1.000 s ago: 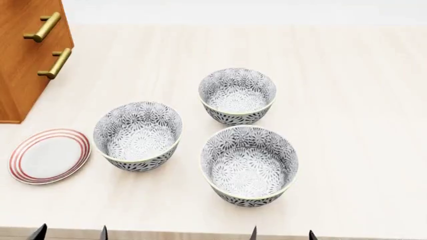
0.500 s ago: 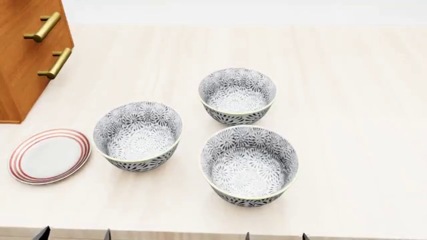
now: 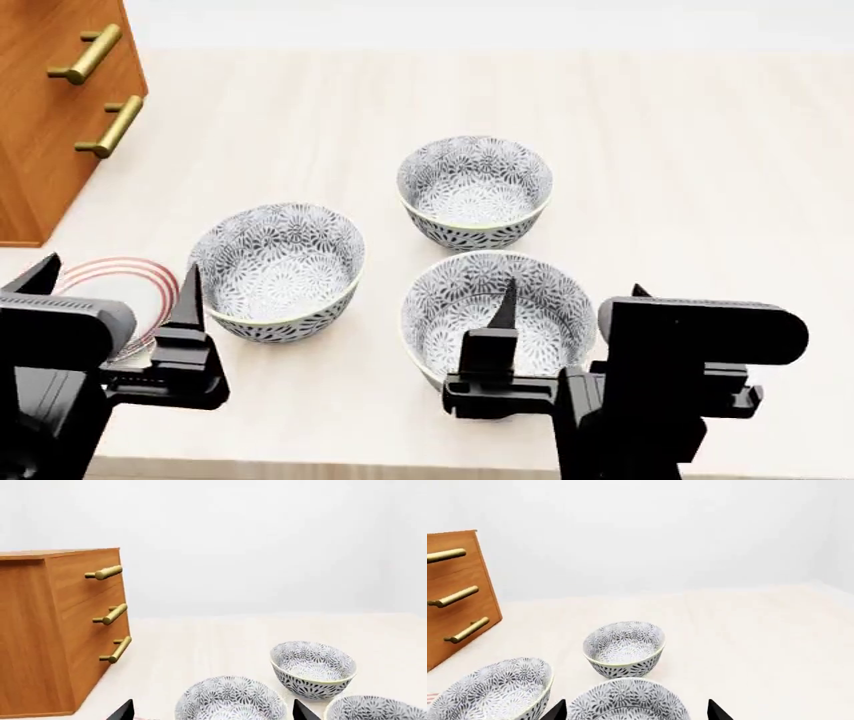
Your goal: Stack the bowl at the front on the bowl in the middle.
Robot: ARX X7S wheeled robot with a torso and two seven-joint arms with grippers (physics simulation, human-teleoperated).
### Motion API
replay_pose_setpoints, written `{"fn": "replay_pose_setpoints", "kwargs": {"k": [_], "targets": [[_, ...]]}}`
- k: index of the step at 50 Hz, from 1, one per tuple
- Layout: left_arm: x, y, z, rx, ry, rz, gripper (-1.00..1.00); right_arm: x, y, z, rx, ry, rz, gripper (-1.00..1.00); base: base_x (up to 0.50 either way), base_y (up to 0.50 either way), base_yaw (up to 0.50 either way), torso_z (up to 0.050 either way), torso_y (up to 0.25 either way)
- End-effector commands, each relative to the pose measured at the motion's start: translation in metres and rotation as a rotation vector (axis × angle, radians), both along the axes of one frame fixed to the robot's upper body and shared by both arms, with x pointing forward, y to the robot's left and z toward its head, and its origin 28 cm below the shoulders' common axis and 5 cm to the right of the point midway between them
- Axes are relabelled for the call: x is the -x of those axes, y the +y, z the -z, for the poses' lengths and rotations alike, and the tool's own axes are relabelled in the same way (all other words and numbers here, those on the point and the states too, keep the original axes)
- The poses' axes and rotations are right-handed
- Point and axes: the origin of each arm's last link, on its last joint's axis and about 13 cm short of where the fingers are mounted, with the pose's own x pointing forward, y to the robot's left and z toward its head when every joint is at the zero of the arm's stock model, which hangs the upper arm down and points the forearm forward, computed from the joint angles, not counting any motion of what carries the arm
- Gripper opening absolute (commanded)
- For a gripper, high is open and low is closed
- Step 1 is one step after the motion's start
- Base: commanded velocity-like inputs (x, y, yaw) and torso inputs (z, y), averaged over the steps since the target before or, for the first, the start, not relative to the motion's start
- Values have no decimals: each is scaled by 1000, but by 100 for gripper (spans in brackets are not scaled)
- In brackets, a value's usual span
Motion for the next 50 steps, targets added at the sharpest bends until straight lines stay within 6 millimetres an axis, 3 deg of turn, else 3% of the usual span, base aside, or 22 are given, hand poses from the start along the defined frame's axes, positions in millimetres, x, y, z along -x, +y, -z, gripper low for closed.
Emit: {"fn": "replay_pose_setpoints", "kwargs": {"k": [1, 13, 27, 35, 50], "targets": [[-8, 1, -53, 7, -89, -6, 100, -8, -5, -55, -13, -40, -14, 100, 0, 0, 0, 0, 0], [-12, 3, -58, 7, -108, -13, 100, -10, -6, -63, 7, -68, 29, 100, 0, 0, 0, 0, 0], [-15, 2, -52, 13, -104, -12, 100, -14, -3, -54, 38, -50, 10, 100, 0, 500, 0, 0, 0], [-14, 2, -51, 15, -106, -12, 100, -14, -2, -53, 41, -36, 14, 100, 0, 0, 0, 0, 0], [-13, 3, -52, 14, -112, -12, 100, -13, -1, -57, 47, -46, -6, 100, 500, 0, 0, 0, 0]]}}
